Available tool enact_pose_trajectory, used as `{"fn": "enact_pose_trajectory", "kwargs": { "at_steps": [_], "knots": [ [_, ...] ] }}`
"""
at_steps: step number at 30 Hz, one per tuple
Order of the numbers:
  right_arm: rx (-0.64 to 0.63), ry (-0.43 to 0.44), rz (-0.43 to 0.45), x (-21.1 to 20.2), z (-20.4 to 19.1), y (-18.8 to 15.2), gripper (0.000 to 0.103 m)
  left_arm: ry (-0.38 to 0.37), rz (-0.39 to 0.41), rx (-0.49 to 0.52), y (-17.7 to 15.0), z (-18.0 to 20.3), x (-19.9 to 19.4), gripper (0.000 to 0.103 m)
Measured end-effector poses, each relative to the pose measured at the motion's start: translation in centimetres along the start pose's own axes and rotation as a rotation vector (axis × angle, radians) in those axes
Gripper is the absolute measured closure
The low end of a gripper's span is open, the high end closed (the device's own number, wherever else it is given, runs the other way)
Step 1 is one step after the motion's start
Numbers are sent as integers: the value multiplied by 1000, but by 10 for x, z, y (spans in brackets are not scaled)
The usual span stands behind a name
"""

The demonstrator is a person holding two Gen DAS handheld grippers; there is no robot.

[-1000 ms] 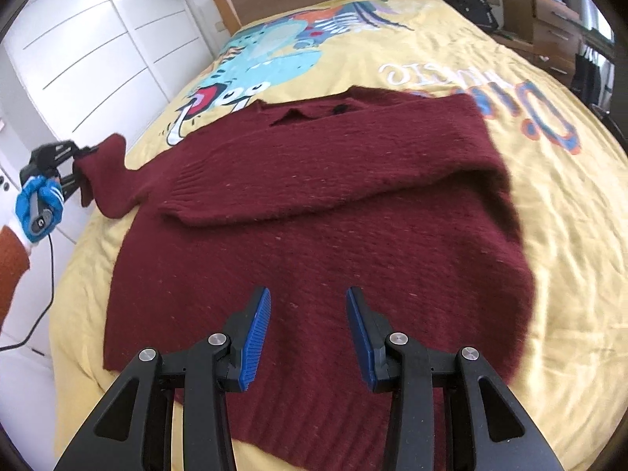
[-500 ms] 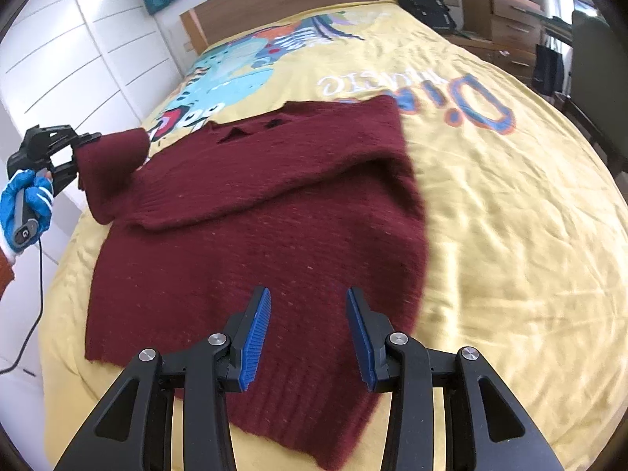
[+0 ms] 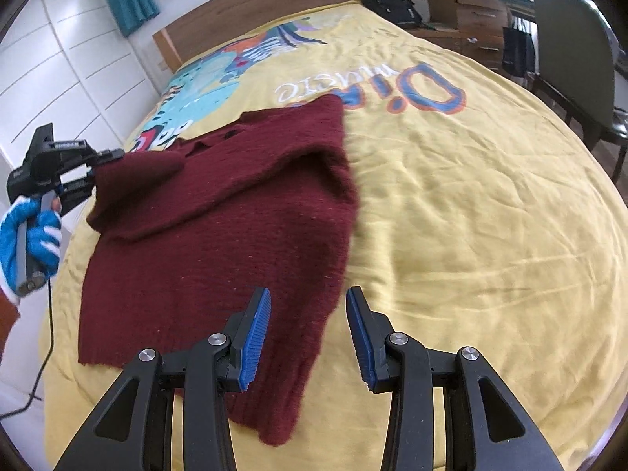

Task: Fold small clothes
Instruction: 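Carry the cuff with the left tool across the sweater body and release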

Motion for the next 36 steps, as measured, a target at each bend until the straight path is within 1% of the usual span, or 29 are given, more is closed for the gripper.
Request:
{"fn": "enact_pose_trajectory", "kwargs": {
  "at_steps": [4, 8, 11, 14, 17, 21, 22, 23, 25, 28, 36],
  "knots": [
    [16, 0, 0, -1, 8, 1, 61, 18, -62, 69, -22, 15, 14, 94],
    [21, 1, -6, 0, 10, 0, 61, 56, -125, 146, -47, 25, 27, 94],
    [22, 3, -11, 2, 11, -1, 61, 73, -155, 183, -61, 31, 36, 94],
    [20, 1, -14, 3, 12, -1, 61, 124, -201, 251, -80, 39, 51, 94],
    [25, -2, -15, 4, 14, 0, 61, 162, -238, 286, -94, 42, 65, 94],
    [27, -2, -19, 7, 15, 0, 61, 180, -256, 270, -108, 38, 74, 93],
    [27, -3, -21, 8, 15, 0, 61, 184, -258, 270, -110, 38, 74, 88],
    [26, -2, -22, 8, 14, -1, 61, 187, -258, 270, -110, 37, 73, 86],
    [25, -2, -21, 8, 14, -1, 61, 177, -247, 263, -108, 37, 69, 75],
    [34, 5, -16, 9, 16, 0, 61, 172, -223, 244, -103, 33, 58, 67],
    [49, 11, -20, 11, 25, -2, 61, 184, -155, 134, -82, 10, 36, 66]
  ]
}}
Point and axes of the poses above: each gripper's, at about its wrist camera, not at the fingertips, and x roughly the way its jaws point, z to its right, y to its top, the point moved 4 cm from there along x, roughly the way its jaws point, and after that the axes turned 11 degrees about x, right-handed, at the moved point
